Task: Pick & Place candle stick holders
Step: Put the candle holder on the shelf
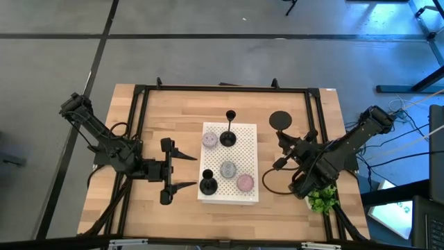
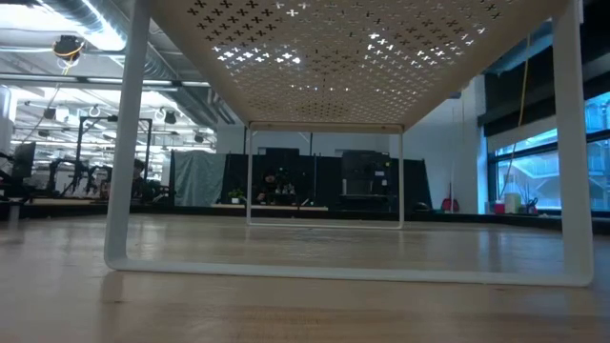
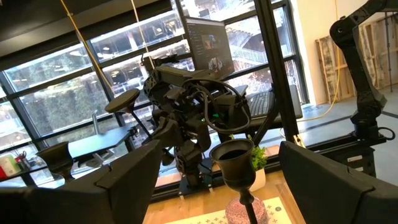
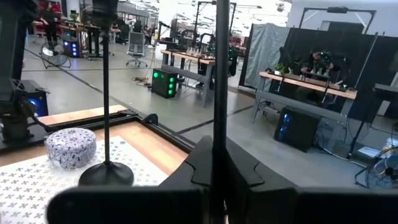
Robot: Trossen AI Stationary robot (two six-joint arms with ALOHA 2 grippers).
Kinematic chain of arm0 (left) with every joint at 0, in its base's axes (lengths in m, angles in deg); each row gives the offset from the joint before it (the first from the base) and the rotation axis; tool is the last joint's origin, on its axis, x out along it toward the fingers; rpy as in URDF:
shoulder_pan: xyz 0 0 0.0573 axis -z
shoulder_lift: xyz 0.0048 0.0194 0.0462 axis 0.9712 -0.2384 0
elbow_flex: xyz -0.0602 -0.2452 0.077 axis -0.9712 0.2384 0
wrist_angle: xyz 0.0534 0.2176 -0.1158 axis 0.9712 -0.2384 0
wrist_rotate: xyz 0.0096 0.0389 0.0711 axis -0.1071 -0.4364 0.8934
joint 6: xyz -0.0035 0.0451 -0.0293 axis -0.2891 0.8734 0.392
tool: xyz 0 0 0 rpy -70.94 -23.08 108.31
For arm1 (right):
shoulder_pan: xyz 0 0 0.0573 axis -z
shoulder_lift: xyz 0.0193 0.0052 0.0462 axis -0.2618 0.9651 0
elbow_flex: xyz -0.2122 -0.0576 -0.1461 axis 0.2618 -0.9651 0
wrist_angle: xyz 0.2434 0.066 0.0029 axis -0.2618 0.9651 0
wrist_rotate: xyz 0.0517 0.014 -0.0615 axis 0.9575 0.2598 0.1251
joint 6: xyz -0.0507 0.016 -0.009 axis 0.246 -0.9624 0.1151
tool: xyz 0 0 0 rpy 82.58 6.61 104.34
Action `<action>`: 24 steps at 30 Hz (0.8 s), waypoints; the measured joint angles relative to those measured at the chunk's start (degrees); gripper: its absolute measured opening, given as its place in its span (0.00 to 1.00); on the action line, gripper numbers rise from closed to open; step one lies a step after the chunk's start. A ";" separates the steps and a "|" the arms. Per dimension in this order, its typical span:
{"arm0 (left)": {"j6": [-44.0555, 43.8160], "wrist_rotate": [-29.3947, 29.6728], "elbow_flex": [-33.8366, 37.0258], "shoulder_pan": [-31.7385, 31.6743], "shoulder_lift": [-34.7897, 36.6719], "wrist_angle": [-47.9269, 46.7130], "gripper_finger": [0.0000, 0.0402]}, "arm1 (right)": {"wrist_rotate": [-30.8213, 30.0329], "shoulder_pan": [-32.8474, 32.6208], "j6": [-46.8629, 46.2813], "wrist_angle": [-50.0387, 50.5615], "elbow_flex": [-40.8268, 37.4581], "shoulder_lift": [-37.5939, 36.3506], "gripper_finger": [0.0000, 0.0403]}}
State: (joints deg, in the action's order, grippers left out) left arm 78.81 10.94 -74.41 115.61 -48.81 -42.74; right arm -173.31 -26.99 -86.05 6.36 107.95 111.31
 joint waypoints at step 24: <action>0.02 0.00 0.01 0.00 0.00 0.02 0.80 | 2.83 -3.05 31.42 -28.31 0.00 0.04 0.03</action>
State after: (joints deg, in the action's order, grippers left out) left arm 78.84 10.94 -74.40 115.61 -48.81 -42.72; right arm -170.48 -30.03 -54.64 -21.95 107.95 111.35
